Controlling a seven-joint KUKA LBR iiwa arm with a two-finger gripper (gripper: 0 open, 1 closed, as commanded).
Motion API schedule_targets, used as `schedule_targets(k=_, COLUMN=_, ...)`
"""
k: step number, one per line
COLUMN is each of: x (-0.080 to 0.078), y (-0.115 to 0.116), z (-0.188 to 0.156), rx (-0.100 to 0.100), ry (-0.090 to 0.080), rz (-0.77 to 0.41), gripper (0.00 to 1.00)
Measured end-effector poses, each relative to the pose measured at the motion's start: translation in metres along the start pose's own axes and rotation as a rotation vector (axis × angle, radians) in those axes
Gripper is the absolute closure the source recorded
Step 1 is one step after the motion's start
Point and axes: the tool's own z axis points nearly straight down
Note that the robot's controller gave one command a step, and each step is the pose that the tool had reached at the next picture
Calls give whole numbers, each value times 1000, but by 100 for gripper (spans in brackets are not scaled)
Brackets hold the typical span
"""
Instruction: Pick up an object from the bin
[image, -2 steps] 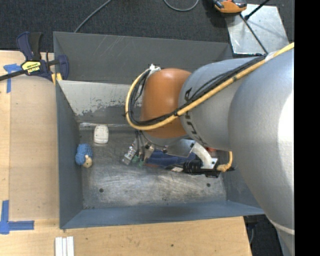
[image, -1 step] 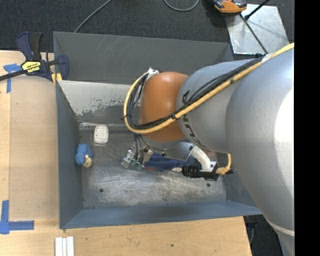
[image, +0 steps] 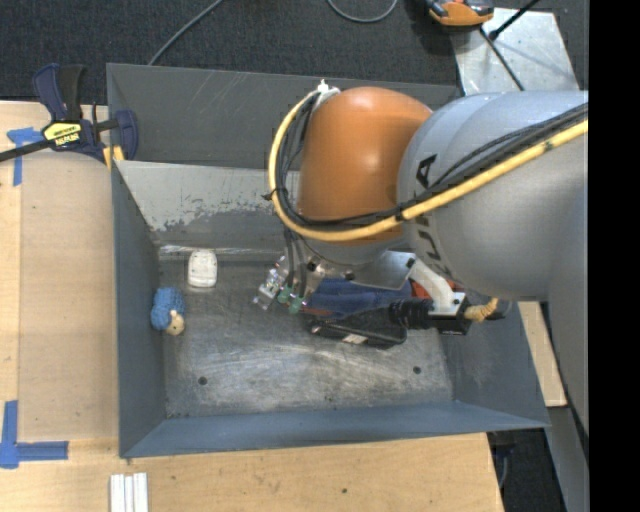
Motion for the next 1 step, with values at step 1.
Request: schedule_targets(k=1, x=-8, y=-19, z=131, rx=16, ry=9, rz=40, gripper=100)
